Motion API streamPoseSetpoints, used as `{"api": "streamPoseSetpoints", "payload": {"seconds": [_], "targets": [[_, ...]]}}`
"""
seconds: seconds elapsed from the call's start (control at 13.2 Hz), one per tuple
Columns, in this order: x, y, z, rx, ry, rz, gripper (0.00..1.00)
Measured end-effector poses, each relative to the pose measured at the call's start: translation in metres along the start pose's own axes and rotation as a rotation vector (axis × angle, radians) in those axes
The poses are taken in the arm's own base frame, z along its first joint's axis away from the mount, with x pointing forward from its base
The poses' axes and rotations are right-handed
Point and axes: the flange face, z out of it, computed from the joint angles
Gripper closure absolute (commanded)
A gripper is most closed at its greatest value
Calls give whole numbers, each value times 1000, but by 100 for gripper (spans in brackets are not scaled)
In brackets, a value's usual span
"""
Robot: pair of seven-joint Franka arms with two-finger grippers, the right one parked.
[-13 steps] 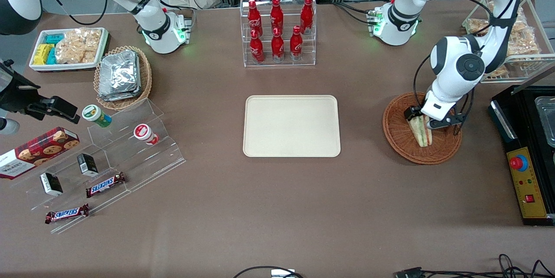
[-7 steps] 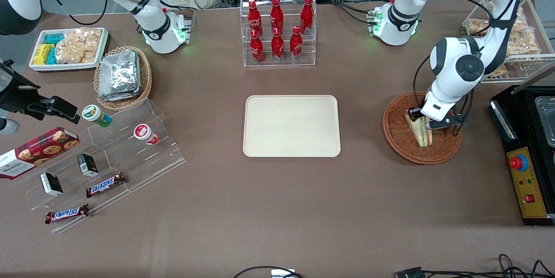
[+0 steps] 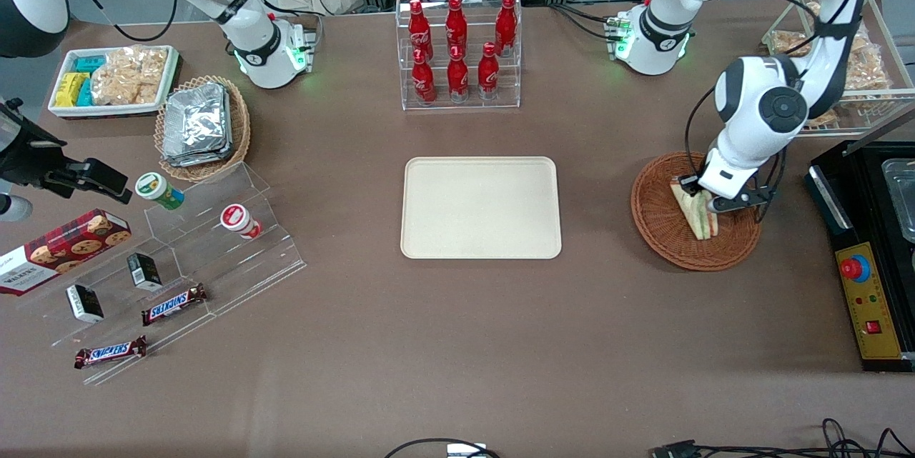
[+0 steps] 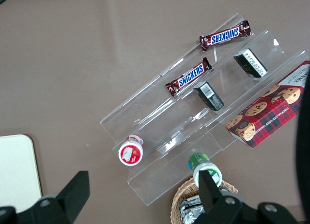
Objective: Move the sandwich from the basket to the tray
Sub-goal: 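Lift the sandwich out of the basket with the left gripper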
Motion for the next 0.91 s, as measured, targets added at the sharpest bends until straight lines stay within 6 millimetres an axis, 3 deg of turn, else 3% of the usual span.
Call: {"api": "streamPoseSetpoints", "payload": {"seconds": [0.15, 0.53, 0.61, 0.76, 0.91], "targets": [[3, -6, -61, 23, -14, 17, 100], [18, -18, -240, 56, -49, 45, 100], [21, -13, -264, 59, -53, 54, 100], [25, 11, -290, 64, -59, 101, 100], [19, 60, -302, 71, -60, 193, 100]]}}
